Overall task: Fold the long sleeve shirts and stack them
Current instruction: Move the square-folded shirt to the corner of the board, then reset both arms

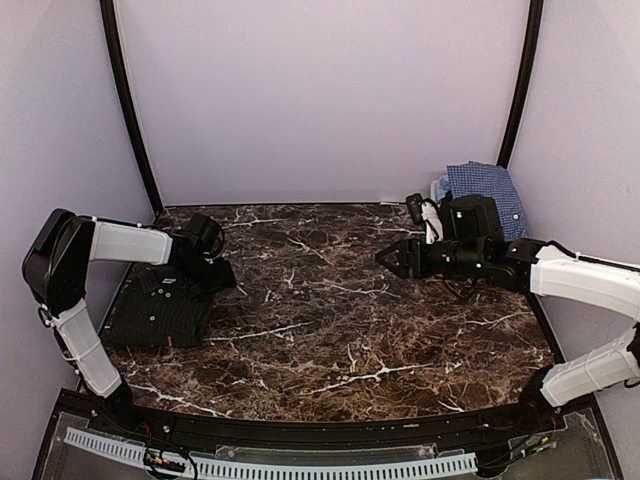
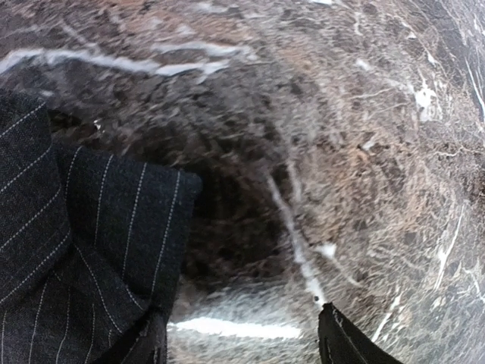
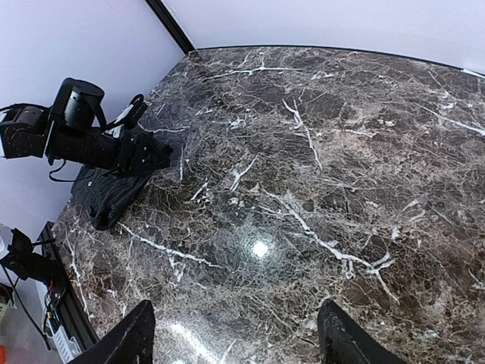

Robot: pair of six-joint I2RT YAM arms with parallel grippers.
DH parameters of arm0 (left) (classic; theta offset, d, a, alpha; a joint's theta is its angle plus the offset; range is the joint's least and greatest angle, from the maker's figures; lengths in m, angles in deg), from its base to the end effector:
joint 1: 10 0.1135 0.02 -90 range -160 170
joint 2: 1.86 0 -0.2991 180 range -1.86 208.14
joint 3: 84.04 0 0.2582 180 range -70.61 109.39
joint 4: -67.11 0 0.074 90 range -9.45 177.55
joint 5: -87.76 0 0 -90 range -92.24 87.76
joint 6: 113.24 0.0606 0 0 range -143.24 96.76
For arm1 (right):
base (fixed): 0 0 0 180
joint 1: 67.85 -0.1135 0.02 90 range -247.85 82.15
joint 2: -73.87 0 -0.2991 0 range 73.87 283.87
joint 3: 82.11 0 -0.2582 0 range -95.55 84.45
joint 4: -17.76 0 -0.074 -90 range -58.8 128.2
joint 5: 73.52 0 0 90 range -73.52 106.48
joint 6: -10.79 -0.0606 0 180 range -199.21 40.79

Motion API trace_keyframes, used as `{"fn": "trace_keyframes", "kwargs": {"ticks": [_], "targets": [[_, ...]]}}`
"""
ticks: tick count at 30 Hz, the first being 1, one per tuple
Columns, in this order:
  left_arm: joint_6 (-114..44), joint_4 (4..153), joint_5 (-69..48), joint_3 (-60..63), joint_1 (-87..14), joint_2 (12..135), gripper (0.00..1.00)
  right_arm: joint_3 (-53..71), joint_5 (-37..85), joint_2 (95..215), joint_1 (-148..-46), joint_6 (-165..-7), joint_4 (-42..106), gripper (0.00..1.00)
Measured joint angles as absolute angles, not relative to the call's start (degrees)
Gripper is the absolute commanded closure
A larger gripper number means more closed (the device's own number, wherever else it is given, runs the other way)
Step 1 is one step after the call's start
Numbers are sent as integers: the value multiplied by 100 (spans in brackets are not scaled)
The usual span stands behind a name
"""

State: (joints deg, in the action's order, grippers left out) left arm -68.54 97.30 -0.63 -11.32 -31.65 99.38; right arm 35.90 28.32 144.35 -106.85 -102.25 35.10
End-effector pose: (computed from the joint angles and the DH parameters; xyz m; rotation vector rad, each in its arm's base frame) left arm 0.3492 -0.1368 0.1686 -0.5524 2.5874 -0.3777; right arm 0.2218 0.1956 0.2992 -0.4317 2.0845 0.8751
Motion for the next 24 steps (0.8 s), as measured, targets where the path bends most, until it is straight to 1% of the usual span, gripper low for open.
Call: {"fn": "trace_keyframes", "kwargs": {"ticks": [6, 10, 16, 18, 19, 20, 21, 24], "targets": [[-6714, 9927, -61, -1600, -3045, 9492, 32, 3614, 2843, 14435, -10685, -10225, 3506, 30], [-6631, 9990, -83, -1635, -3041, 9444, 31, 3614, 2847, 14437, -10685, -10225, 3503, 30], [-6354, 10025, -231, -1545, -3108, 9441, 27, 3614, 2823, 14446, -10685, -10234, 3506, 29], [-6227, 10017, -330, -1440, -3178, 9433, 25, 3614, 2801, 14472, -10685, -10247, 3510, 28], [-6133, 9986, -404, -1374, -3226, 9411, 18, 3614, 2792, 14489, -10685, -10267, 3510, 27], [-6076, 9964, -470, -1333, -3268, 9385, 17, 3614, 2777, 14503, -10685, -10289, 3512, 27], [-5980, 9929, -533, -1287, -3312, 9341, 13, 3614, 2760, 14511, -10685, -10330, 3516, 25], [-5794, 9813, -754, -1138, -3414, 9205, 9, 3614, 2687, 14509, -10685, -10435, 3512, 20]]}}
